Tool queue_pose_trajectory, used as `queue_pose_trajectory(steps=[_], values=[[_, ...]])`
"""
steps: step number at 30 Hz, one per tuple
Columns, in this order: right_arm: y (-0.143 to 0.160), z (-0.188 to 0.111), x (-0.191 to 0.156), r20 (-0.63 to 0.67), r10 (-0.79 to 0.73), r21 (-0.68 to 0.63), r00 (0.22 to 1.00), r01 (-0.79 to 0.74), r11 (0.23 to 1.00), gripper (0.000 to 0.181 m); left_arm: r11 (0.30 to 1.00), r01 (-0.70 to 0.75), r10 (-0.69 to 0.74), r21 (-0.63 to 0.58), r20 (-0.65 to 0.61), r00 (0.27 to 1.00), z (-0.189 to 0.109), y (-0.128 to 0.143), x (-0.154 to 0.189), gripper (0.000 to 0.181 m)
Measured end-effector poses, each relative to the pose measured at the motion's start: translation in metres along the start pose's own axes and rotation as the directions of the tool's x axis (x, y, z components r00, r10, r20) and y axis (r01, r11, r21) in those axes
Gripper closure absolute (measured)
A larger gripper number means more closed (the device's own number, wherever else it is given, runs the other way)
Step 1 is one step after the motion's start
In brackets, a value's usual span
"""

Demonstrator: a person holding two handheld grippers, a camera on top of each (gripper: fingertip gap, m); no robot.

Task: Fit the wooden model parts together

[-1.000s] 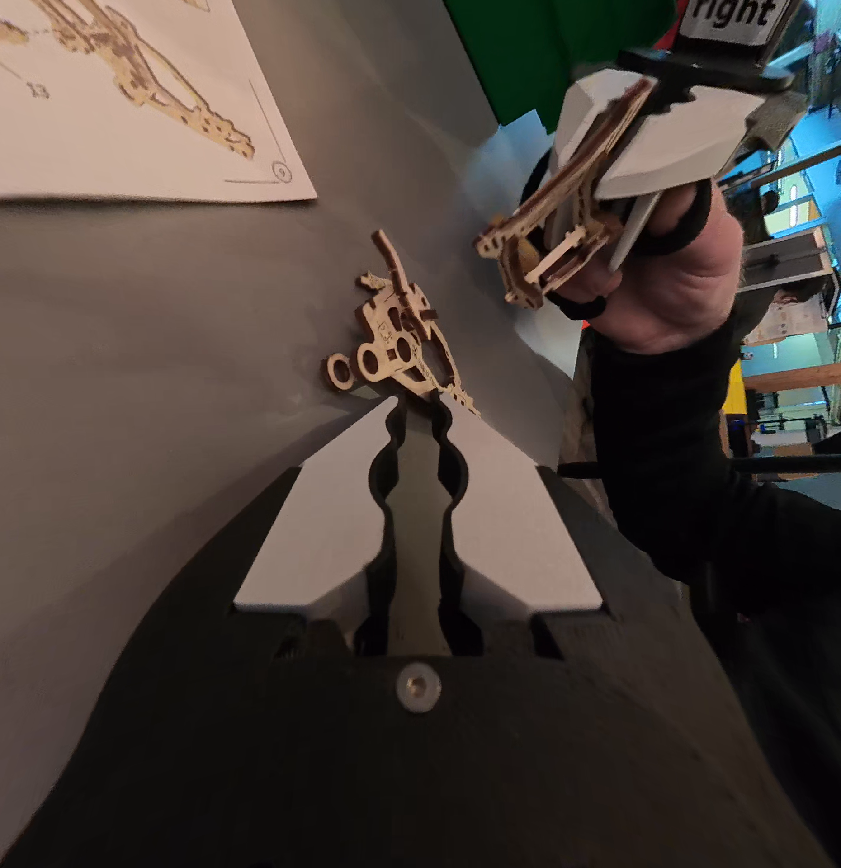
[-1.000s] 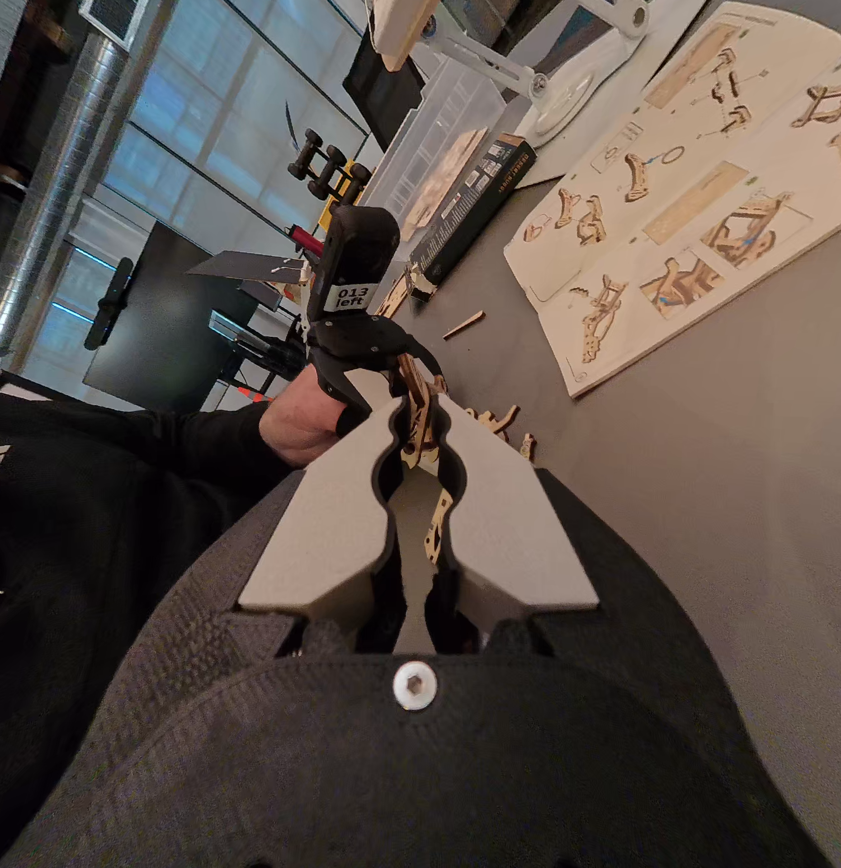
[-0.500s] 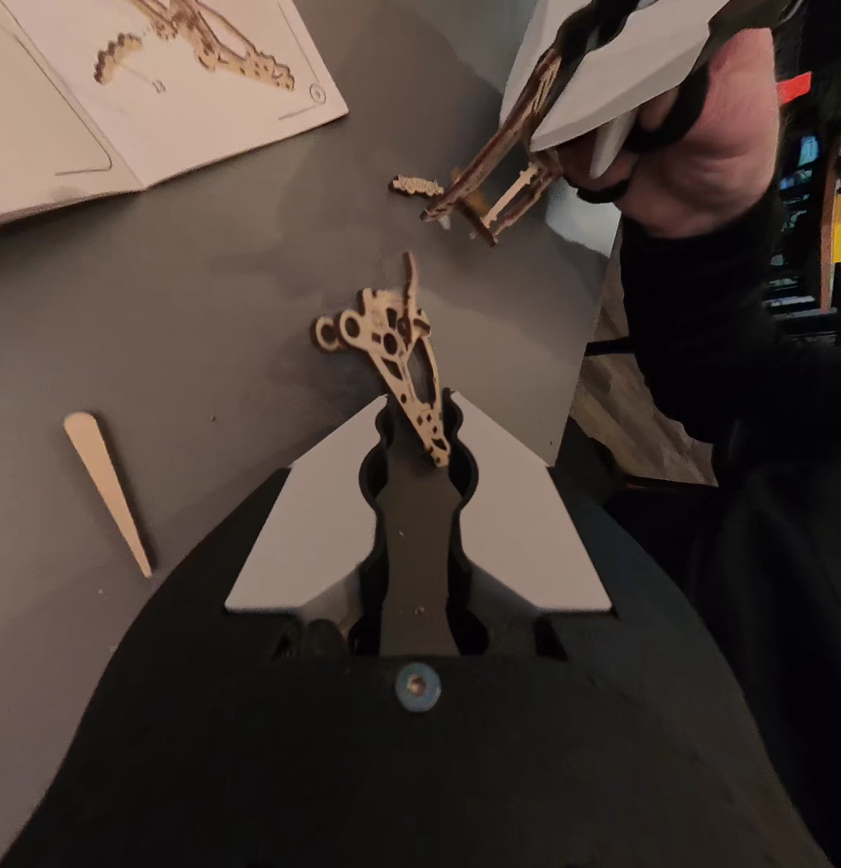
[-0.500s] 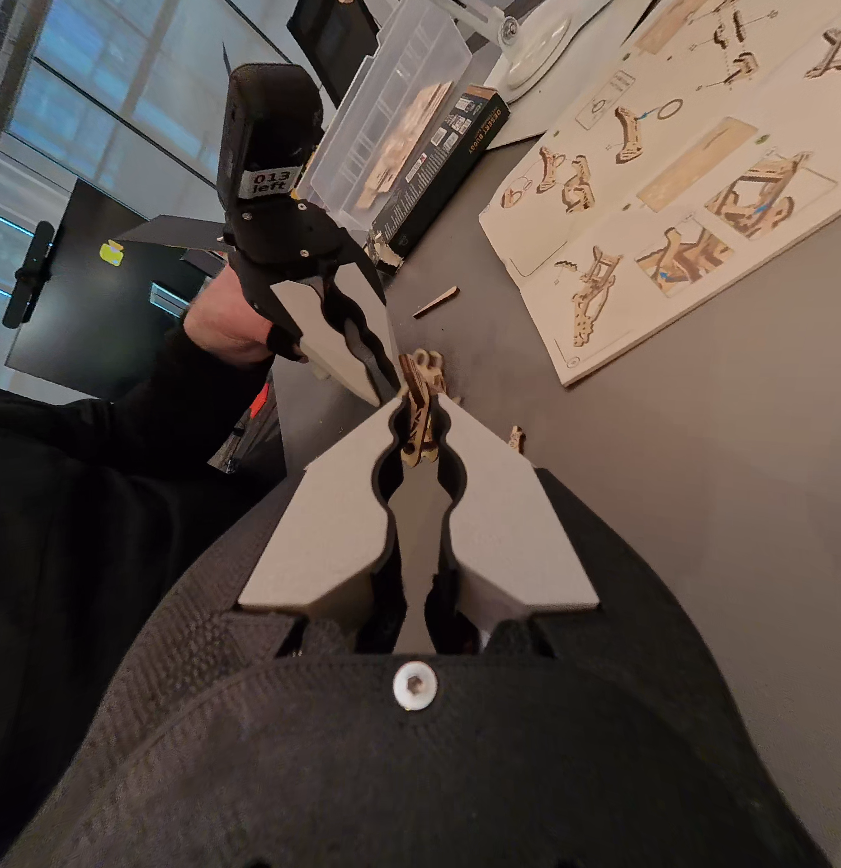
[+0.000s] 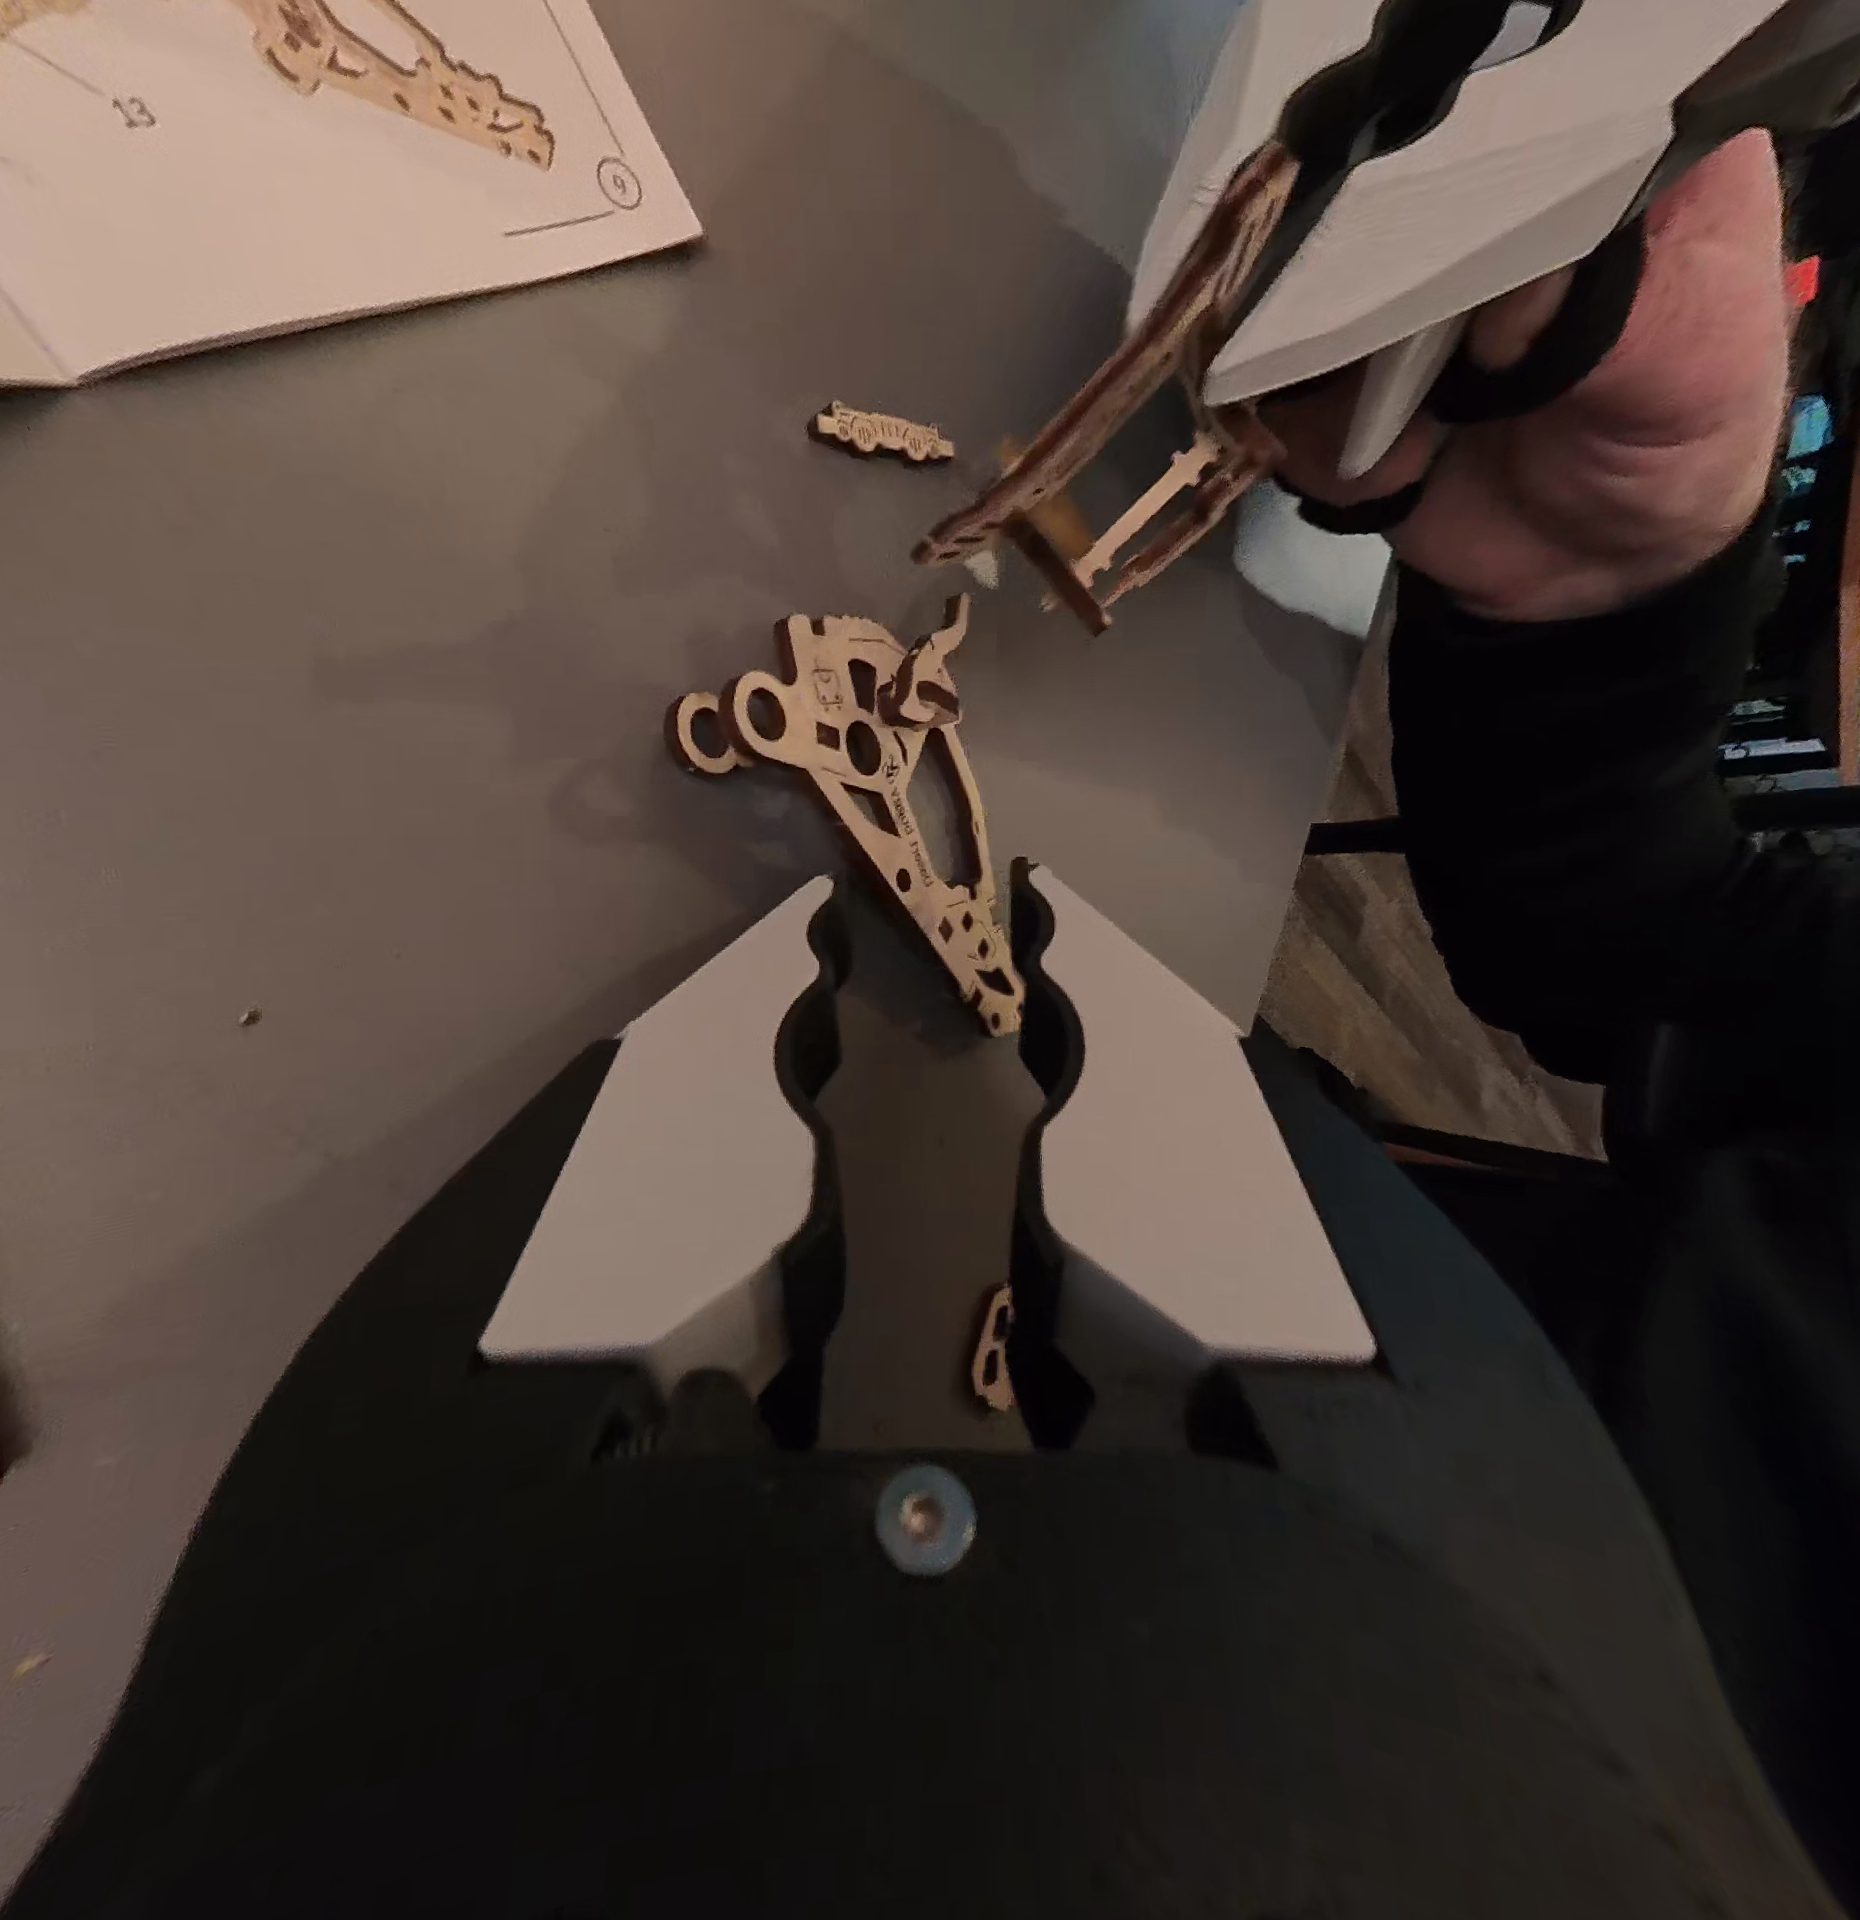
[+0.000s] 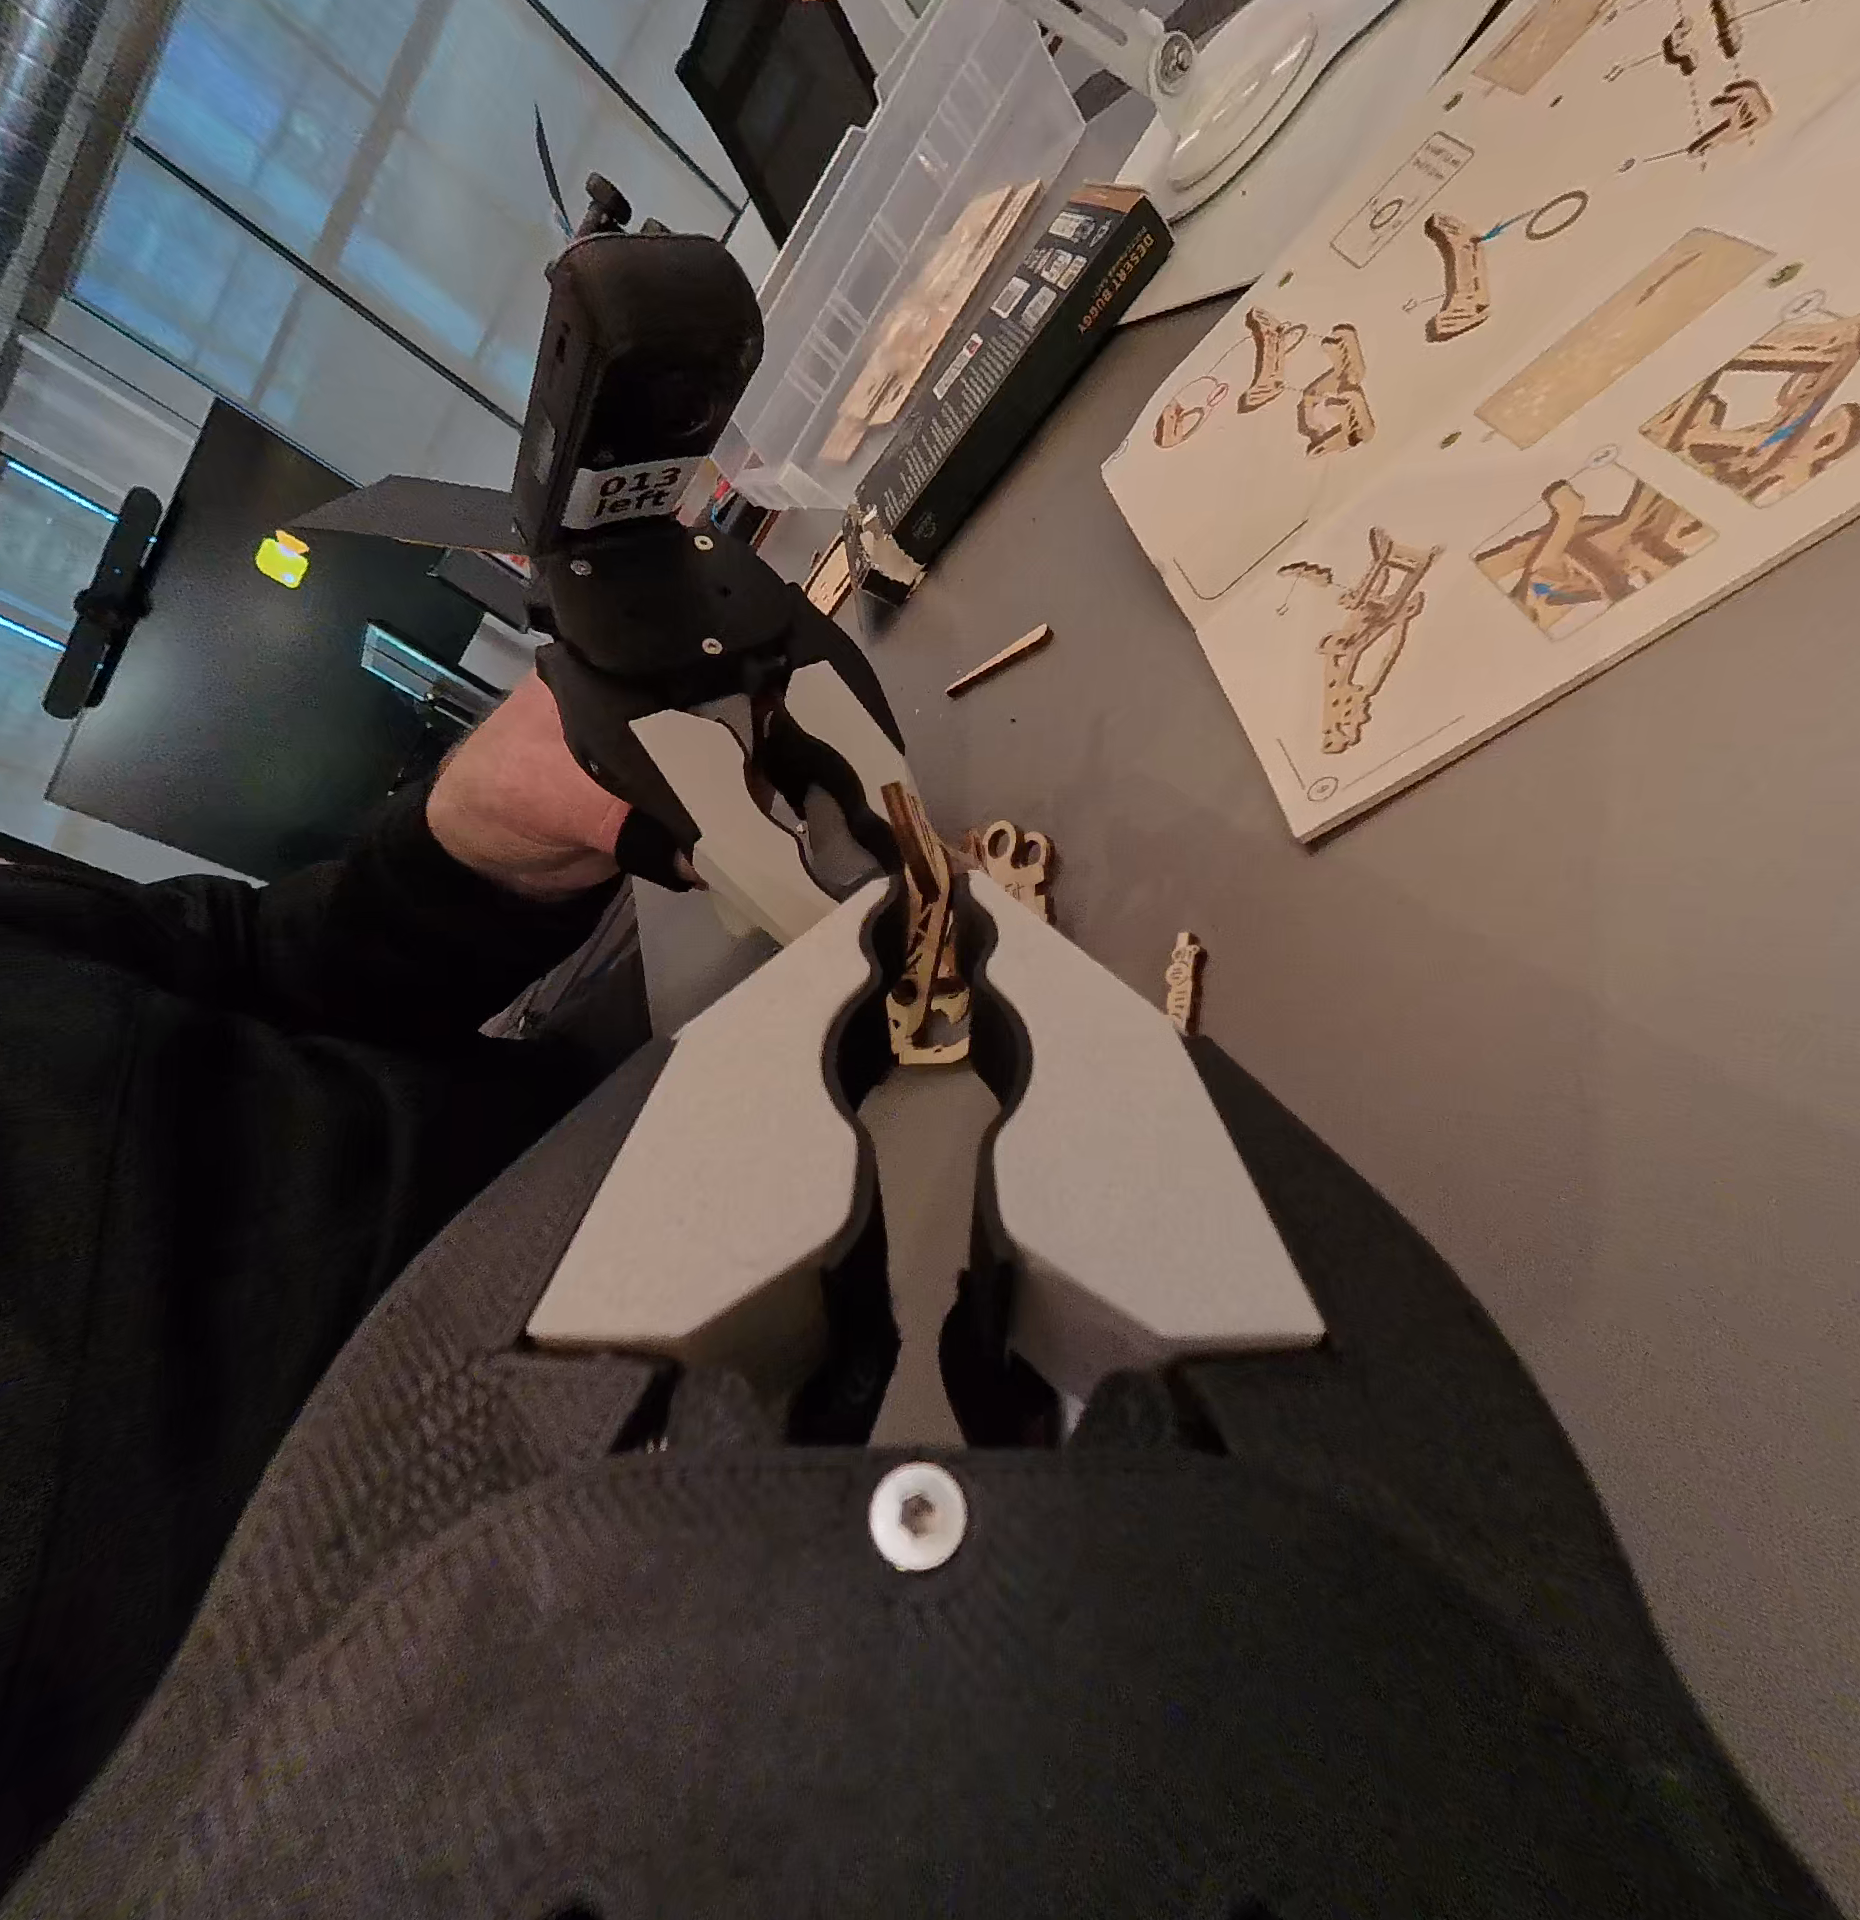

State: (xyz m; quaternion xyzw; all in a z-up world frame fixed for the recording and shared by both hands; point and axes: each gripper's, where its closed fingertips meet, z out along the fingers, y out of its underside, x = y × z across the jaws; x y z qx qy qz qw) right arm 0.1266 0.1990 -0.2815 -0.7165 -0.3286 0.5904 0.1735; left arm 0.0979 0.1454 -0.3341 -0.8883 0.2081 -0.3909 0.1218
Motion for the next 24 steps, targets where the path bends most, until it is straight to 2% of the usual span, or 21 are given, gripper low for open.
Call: queue_pose_trajectory(steps=[5, 7, 12, 19, 24], values=[[0.018, -0.016, -0.001, -0.096, -0.055, -0.116, 0.994, 0.044, 0.992, 0.176, 1.000, -0.012, 0.012, 0.001, 0.031, 0.999, 0.000, -0.003, 0.002, 0.141], [0.028, -0.018, 0.002, -0.116, -0.050, -0.160, 0.992, 0.031, 0.987, 0.176, 1.000, -0.023, 0.023, -0.005, 0.053, 0.998, 0.005, -0.005, 0.002, 0.146], [0.035, -0.013, 0.007, -0.104, -0.025, -0.136, 0.994, 0.011, 0.991, 0.176, 0.995, -0.076, 0.084, -0.063, 0.133, 0.988, 0.017, -0.007, 0.003, 0.167], [0.035, -0.024, 0.007, -0.091, -0.006, -0.088, 0.996, -0.002, 0.996, 0.176, 0.997, -0.071, 0.073, -0.033, 0.062, 0.995, 0.023, -0.012, 0.012, 0.171], [0.031, -0.026, -0.001, -0.057, -0.008, -0.021, 0.998, 0.006, 1.000, 0.176, 0.994, -0.112, 0.113, -0.016, 0.069, 0.991, 0.002, -0.012, 0.014, 0.175]])
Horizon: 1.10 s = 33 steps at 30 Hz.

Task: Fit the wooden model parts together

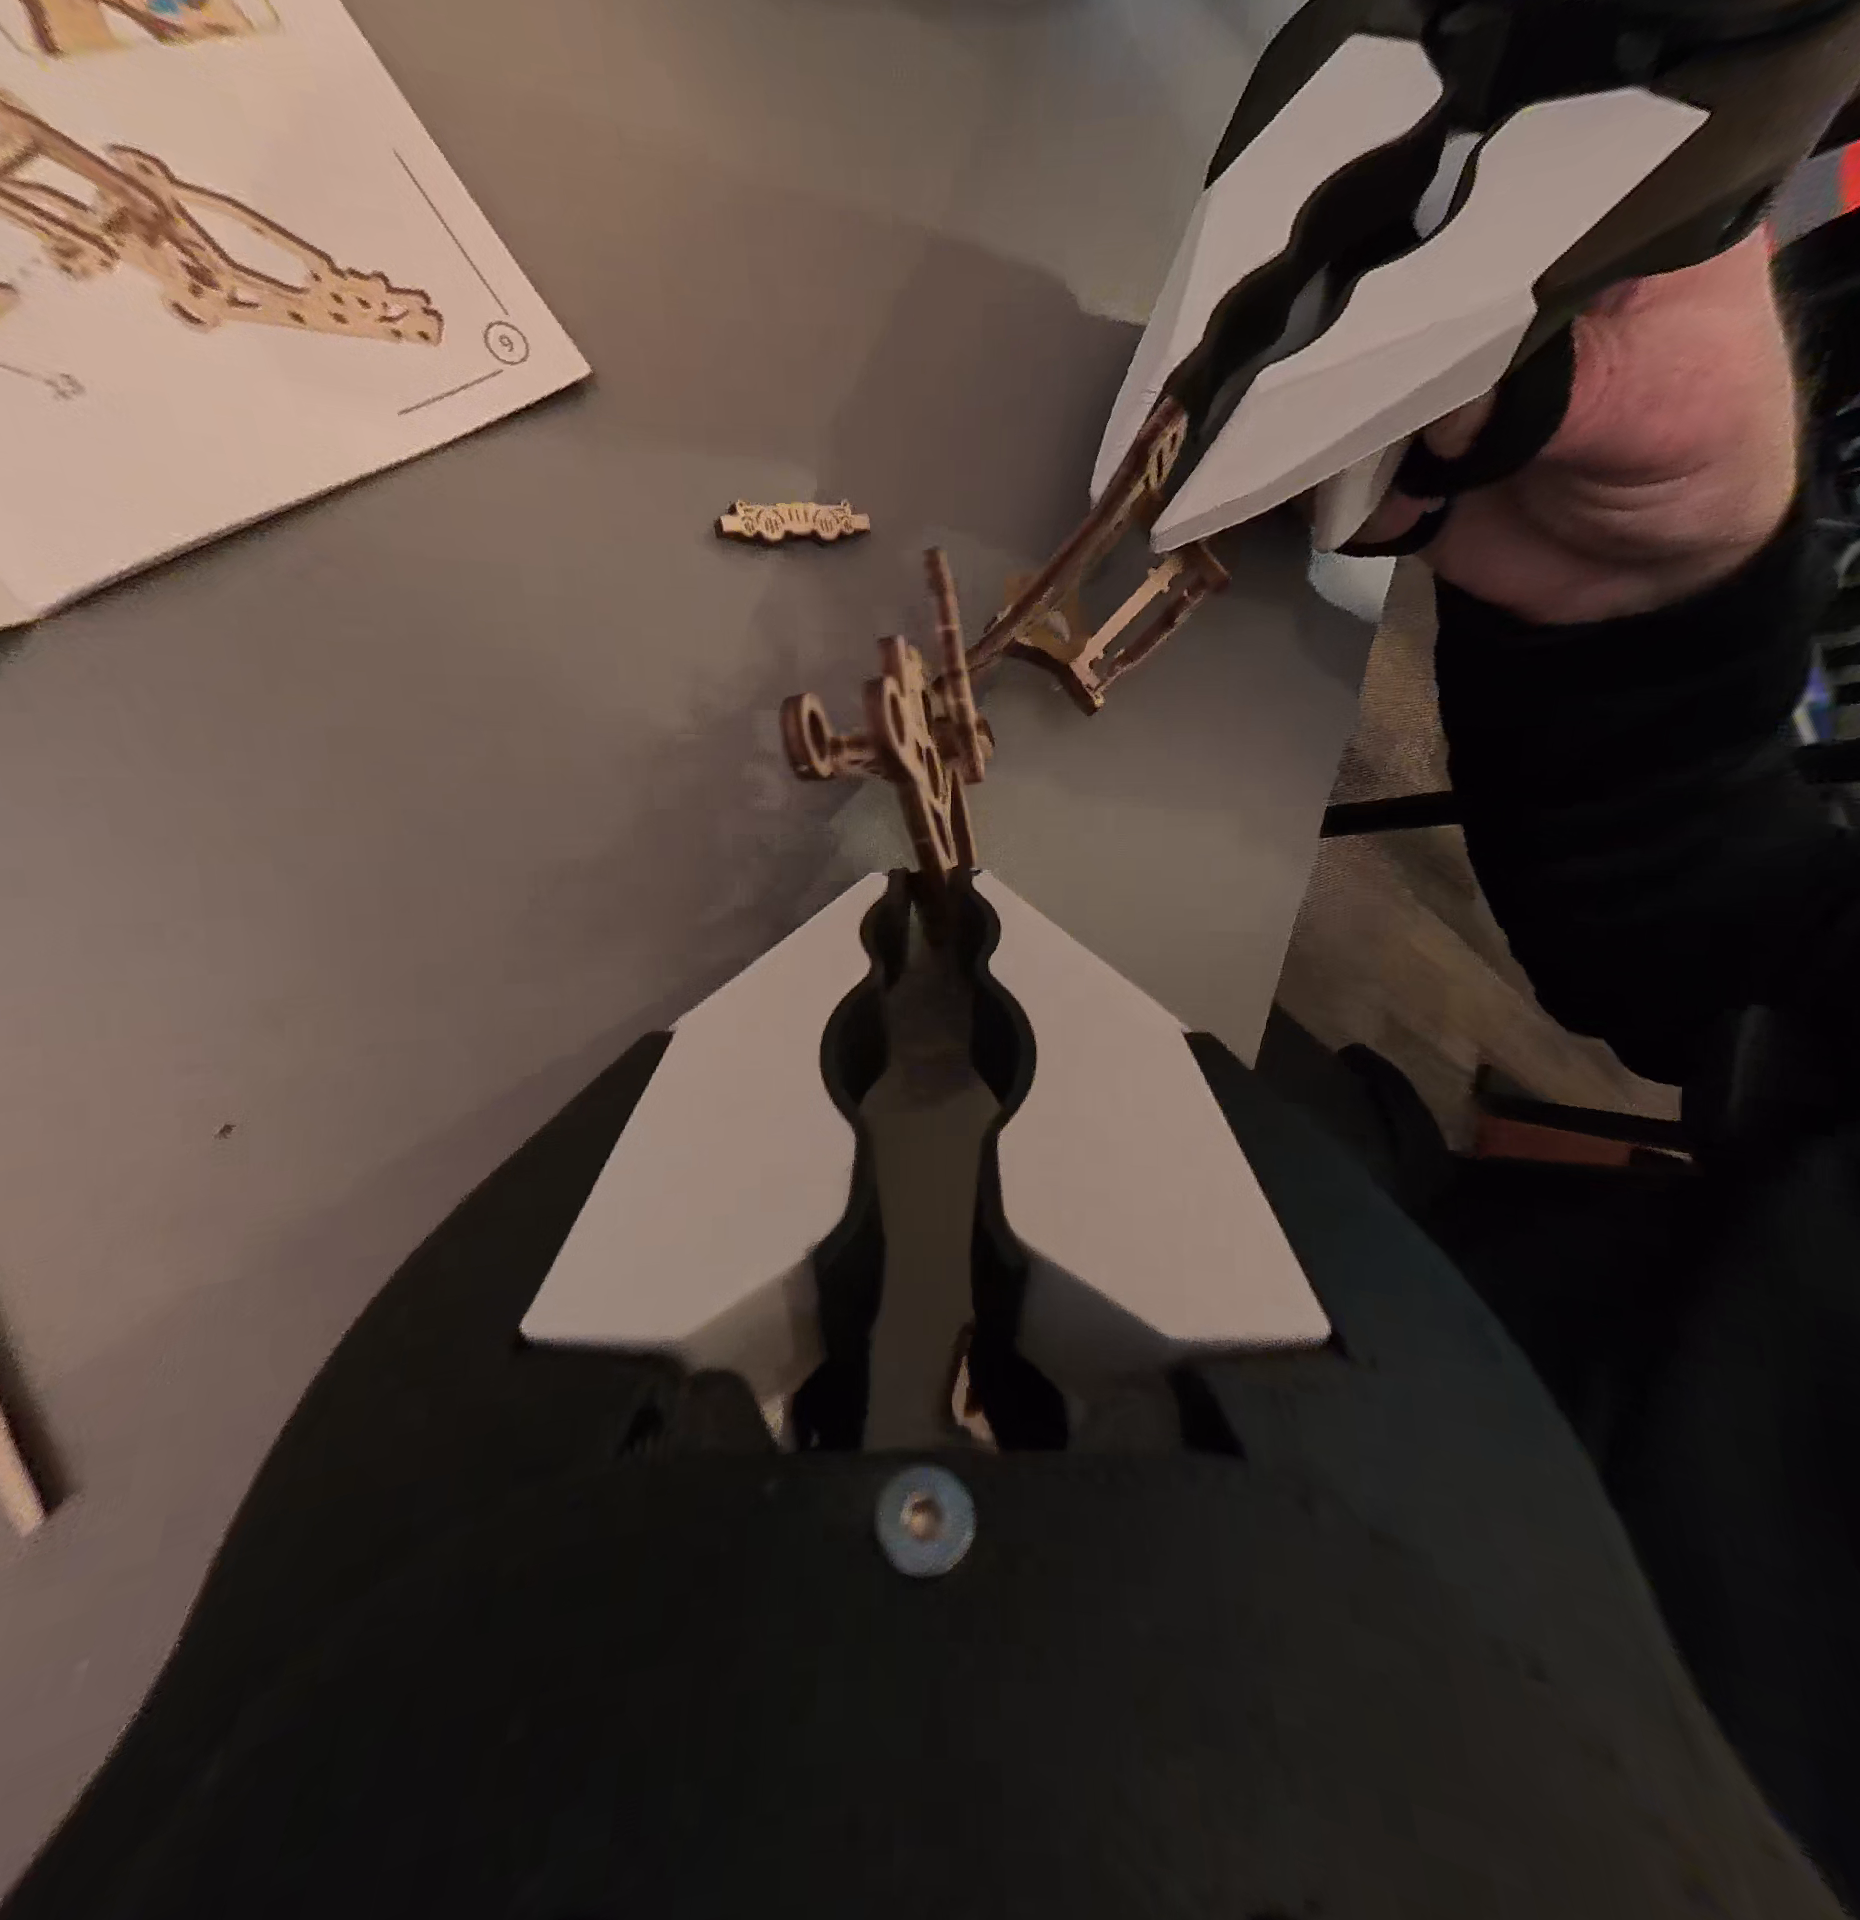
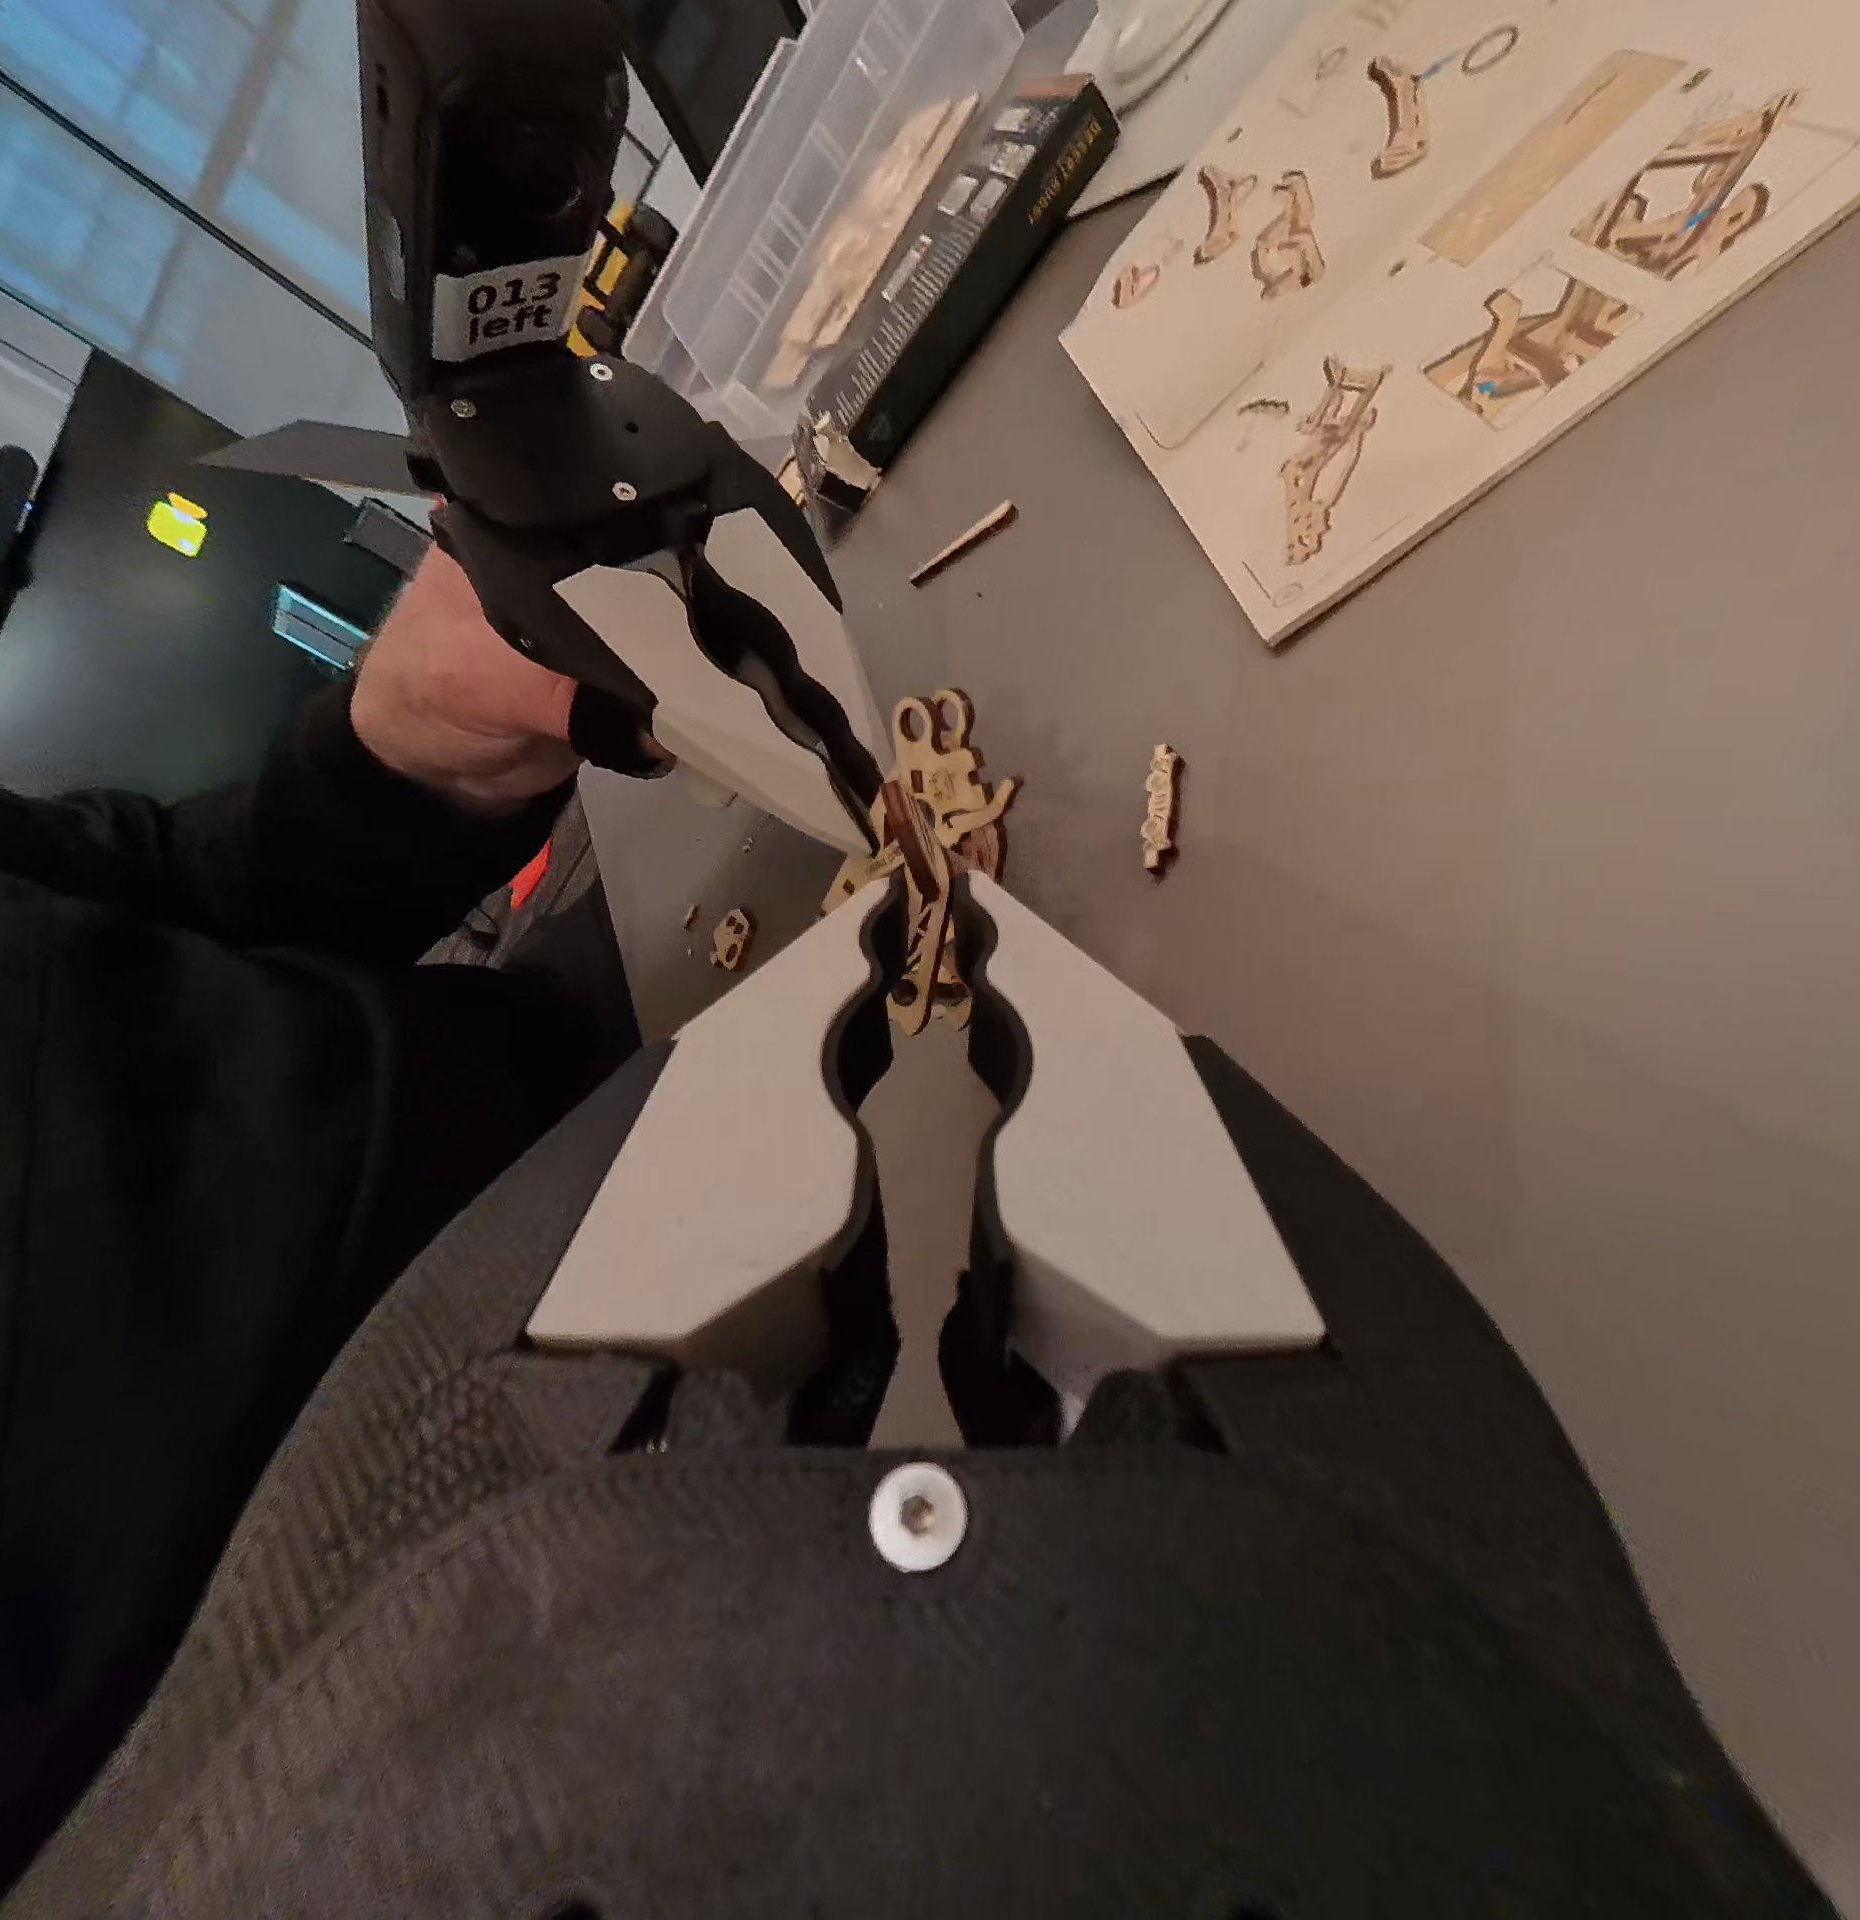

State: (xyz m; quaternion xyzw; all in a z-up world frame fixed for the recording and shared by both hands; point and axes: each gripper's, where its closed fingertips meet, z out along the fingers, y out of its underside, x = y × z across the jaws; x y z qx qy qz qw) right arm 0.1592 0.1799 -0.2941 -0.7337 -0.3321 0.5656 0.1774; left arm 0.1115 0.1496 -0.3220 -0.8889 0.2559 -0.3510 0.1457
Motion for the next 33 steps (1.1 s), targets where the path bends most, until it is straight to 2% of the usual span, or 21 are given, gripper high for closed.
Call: queue_pose_trajectory(steps=[4, 7, 10, 13, 21, 27, 33], values=[[-0.004, 0.006, -0.013, 0.014, -0.035, 0.019, 0.999, 0.035, 0.999, 0.176, 0.999, 0.017, -0.016, 0.038, -0.032, 0.999, -0.015, 0.002, 0.003, 0.175], [-0.010, 0.015, -0.022, 0.023, -0.047, 0.026, 0.999, 0.046, 0.999, 0.176, 0.992, 0.094, -0.083, 0.080, -0.127, 0.988, -0.021, 0.005, 0.006, 0.175], [-0.019, 0.018, -0.031, 0.013, -0.072, 0.039, 0.997, 0.071, 0.997, 0.176, 0.965, 0.214, -0.168, 0.150, -0.273, 0.947, -0.029, 0.005, 0.010, 0.175], [-0.034, 0.016, -0.039, -0.016, -0.103, 0.068, 0.995, 0.104, 0.992, 0.176, 0.934, 0.286, -0.194, 0.212, -0.371, 0.908, -0.038, 0.003, 0.014, 0.175], [-0.071, 0.023, -0.058, -0.089, -0.183, 0.107, 0.979, 0.192, 0.976, 0.176, 0.872, 0.385, -0.175, 0.302, -0.542, 0.822, -0.061, -0.011, 0.024, 0.176], [-0.082, 0.032, -0.064, -0.178, -0.229, 0.047, 0.957, 0.241, 0.969, 0.176, 0.831, 0.425, -0.155, 0.358, -0.586, 0.795, -0.071, -0.017, 0.021, 0.176], [-0.091, 0.035, -0.066, -0.246, -0.272, 0.000, 0.930, 0.281, 0.960, 0.176, 0.806, 0.332, -0.075, 0.490, -0.473, 0.878, -0.081, -0.024, 0.016, 0.176]])
